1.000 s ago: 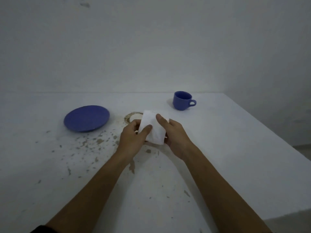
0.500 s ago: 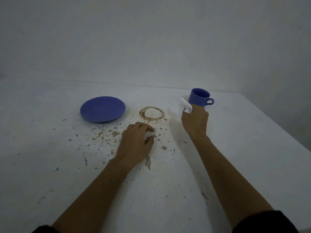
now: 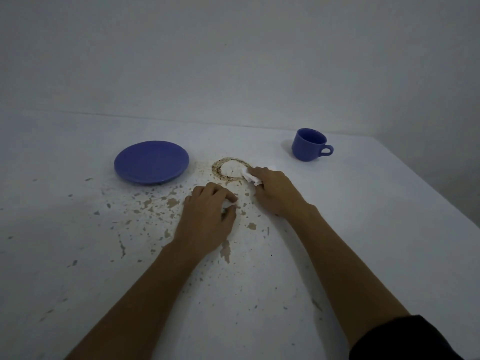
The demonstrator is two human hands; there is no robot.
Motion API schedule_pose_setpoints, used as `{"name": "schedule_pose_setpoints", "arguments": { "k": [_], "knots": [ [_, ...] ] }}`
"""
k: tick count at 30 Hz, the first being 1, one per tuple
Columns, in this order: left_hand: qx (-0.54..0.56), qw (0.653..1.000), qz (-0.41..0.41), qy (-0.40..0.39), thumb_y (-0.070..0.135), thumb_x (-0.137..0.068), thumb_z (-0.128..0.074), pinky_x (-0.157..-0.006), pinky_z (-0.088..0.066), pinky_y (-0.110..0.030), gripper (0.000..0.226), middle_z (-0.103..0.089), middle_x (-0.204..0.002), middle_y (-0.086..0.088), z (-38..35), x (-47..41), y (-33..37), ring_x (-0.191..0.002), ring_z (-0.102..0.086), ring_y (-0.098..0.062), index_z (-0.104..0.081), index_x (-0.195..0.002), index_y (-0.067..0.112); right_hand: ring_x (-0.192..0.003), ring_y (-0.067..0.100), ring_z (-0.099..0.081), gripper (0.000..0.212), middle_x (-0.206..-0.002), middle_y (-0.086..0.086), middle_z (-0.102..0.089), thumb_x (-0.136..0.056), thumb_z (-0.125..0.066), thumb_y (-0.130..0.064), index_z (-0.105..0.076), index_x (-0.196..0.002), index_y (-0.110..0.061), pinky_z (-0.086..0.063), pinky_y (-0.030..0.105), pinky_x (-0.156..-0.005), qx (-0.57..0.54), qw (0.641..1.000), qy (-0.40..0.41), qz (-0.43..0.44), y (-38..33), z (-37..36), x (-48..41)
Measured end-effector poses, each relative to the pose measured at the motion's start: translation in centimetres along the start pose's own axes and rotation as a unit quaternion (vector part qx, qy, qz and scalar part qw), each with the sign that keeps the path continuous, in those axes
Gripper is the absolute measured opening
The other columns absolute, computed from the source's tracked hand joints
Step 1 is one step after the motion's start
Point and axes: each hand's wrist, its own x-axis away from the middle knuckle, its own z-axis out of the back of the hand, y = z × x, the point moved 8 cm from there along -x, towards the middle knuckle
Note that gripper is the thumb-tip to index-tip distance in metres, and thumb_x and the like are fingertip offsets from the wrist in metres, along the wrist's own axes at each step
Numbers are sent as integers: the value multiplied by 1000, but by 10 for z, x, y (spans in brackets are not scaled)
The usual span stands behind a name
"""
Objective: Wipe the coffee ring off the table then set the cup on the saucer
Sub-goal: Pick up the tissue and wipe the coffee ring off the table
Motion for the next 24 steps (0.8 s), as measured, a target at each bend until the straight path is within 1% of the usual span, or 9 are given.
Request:
{"name": "schedule_pose_setpoints", "arguments": {
  "k": [3,5,7,9,13,15,17,22,24],
  "knots": [
    [-5,1000,1,-5,34,-92,-52,-94,-44,-36,27,-59,-119,2,-1,-1,0,-110,-48,-17,-64,-113,24,-134,28,-42,45,-149,8,-43,-98,-36,-22,-41,-142,-17,-33,38,-109,49,998,-16,37,-10,-4,4],
    [-6,1000,1,0,34,-91,-53,-92,-44,-35,26,-60,-119,2,-1,-1,-1,-109,-48,-18,-64,-113,24,-137,29,-37,49,-153,8,-37,-97,-33,-30,-37,-144,-16,-33,42,-110,58,997,-25,52,-16,-8,9],
    [-4,1000,1,5,34,-91,-54,-91,-44,-33,27,-60,-118,1,-1,0,-2,-109,-49,-18,-64,-113,23,-136,29,-37,50,-151,8,-40,-98,-31,-40,-38,-142,-17,-34,43,-108,70,995,-28,66,-20,-10,15],
    [-4,1000,1,5,34,-91,-53,-91,-42,-32,26,-59,-118,2,-1,0,-3,-109,-48,-17,-63,-113,24,-129,28,-46,47,-144,8,-48,-100,-32,-43,-44,-138,-17,-39,41,-103,86,994,-23,64,-18,-7,16],
    [-1,1000,8,1,34,-91,-52,-93,-42,-32,25,-59,-119,4,-2,-1,-4,-110,-47,-16,-63,-112,26,-111,26,-58,39,-128,11,-60,-102,-34,-33,-54,-129,-13,-44,37,-97,107,994,-15,16,-8,-1,9],
    [-3,1000,8,2,34,-91,-52,-93,-41,-32,25,-58,-120,4,-2,-1,-3,-110,-47,-16,-63,-112,26,-94,20,-58,35,-114,10,-64,-102,-34,-31,-57,-118,-10,-43,31,-87,109,994,-2,5,-8,-1,2],
    [-7,1000,9,2,34,-91,-52,-93,-41,-32,26,-58,-120,3,-1,-1,-2,-111,-47,-16,-62,-113,26,-88,18,-55,34,-108,10,-65,-103,-33,-29,-59,-113,-10,-40,28,-83,96,995,15,2,-11,0,-4],
    [-16,1000,9,-3,35,-92,-51,-94,-41,-33,28,-57,-123,3,-1,-1,0,-112,-46,-17,-62,-116,26,-111,34,-56,36,-125,15,-61,-102,-35,-27,-58,-121,-8,-42,43,-95,62,996,13,64,-33,-5,4],
    [-15,1000,9,-3,35,-92,-51,-94,-40,-33,28,-57,-124,3,-1,-1,-1,-113,-46,-17,-62,-116,26,-113,34,-57,36,-129,15,-60,-102,-35,-28,-56,-125,-9,-41,42,-97,63,995,-7,80,-32,-8,11]
  ]
}}
